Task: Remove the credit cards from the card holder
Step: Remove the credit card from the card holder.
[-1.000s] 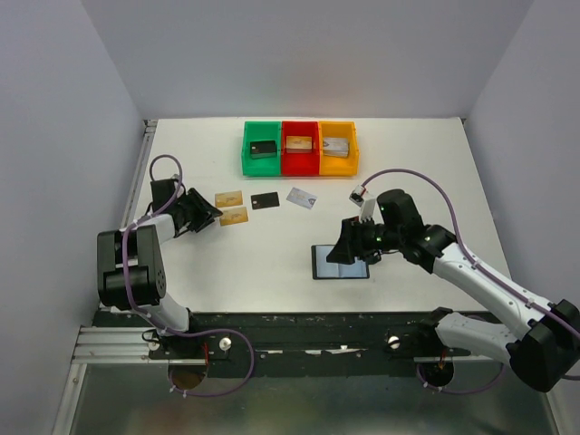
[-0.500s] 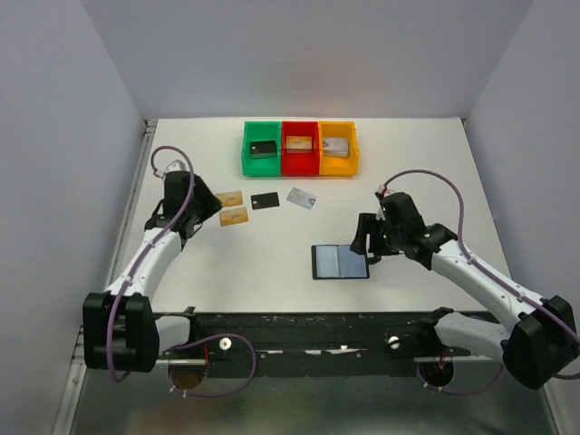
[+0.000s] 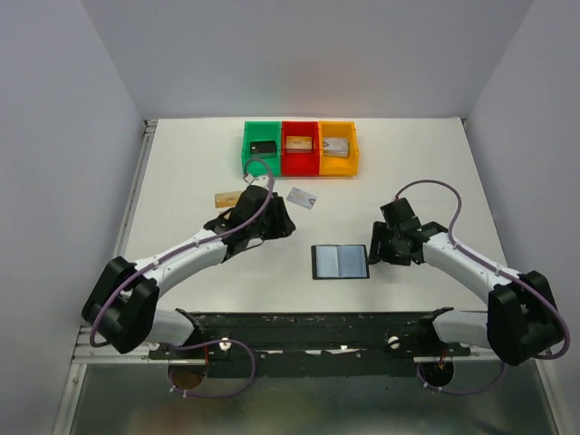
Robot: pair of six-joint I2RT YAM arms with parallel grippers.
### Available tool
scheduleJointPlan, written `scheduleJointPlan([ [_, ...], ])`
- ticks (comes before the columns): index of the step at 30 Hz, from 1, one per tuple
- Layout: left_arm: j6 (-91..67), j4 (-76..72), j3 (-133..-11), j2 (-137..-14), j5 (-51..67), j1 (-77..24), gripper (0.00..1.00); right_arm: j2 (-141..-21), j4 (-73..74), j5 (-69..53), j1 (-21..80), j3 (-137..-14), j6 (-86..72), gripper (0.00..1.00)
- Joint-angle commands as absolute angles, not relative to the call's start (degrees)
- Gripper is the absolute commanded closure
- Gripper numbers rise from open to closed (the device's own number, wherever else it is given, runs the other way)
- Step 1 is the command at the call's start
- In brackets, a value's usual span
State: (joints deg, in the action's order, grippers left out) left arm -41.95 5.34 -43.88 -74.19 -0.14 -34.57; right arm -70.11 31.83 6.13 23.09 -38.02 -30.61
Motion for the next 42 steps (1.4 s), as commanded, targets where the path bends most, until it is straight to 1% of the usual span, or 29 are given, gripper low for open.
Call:
scheduleJointPlan([
  [1, -41.66, 1.67, -47.37, -80.32, 5.00, -40.16, 0.44, -73.56, 31.55, 6.50, 22.41, -38.84, -31.29, 0.33],
  [6, -40.96, 0.88, -48.43, -83.05, 7.20, -42.36, 0.47, -75.49, 31.20, 5.01, 22.23, -39.55, -30.94, 0.44],
  [16, -40.43, 0.35, -48.69, -84.81, 9.67, -43.15, 0.48, -79.19, 30.59, 2.72, 22.06, -41.22, -30.50, 0.55],
  [19, -40.17, 0.35, -48.87, -85.34, 10.63, -43.15, 0.48, -79.45, 29.97, 1.94, 22.06, -41.31, -30.50, 0.64],
  [24, -40.08, -3.68, -48.87, -86.22, 14.41, -43.16, 0.48, -79.11, 29.53, 1.14, 22.06, -41.40, -29.36, 0.85],
  [29, -40.17, -6.58, -49.48, -87.45, 18.62, -43.33, 0.47, -75.50, 28.91, 0.44, 22.06, -41.22, -26.29, 1.00],
  [32, -41.13, -6.94, -49.48, -87.72, 18.28, -43.24, 0.43, -72.87, 29.09, -2.28, 21.97, -40.87, -23.56, 1.00],
  [34, -41.48, -5.81, -49.48, -87.72, 15.93, -43.42, 0.36, -70.76, 28.48, -4.03, 22.06, -39.99, -22.59, 1.00],
  [35, -40.96, -3.97, -50.09, -87.54, 13.12, -43.77, 0.27, -69.79, 27.87, -5.17, 22.06, -39.47, -22.33, 1.00],
  [36, -40.09, -1.52, -50.88, -87.45, 9.70, -44.47, 0.22, -68.65, 27.25, -6.14, 22.06, -39.03, -22.06, 1.00],
  [38, -38.59, 2.61, -52.55, -87.54, 4.86, -45.52, 0.20, -67.15, 26.20, -7.64, 22.06, -38.41, -21.97, 1.00],
  [39, -38.67, 3.94, -53.25, -87.37, 2.92, -45.79, 0.15, -66.80, 25.84, -8.17, 22.06, -38.23, -22.06, 1.00],
  [40, -39.45, 5.09, -53.70, -87.10, 0.99, -45.88, 0.01, -66.80, 25.84, -8.52, 22.06, -38.23, -22.06, 1.00],
  [42, -40.69, 7.46, -54.57, -86.31, -2.97, -45.97, 0.01, -66.88, 25.84, -8.96, 22.06, -38.32, -22.15, 1.00],
])
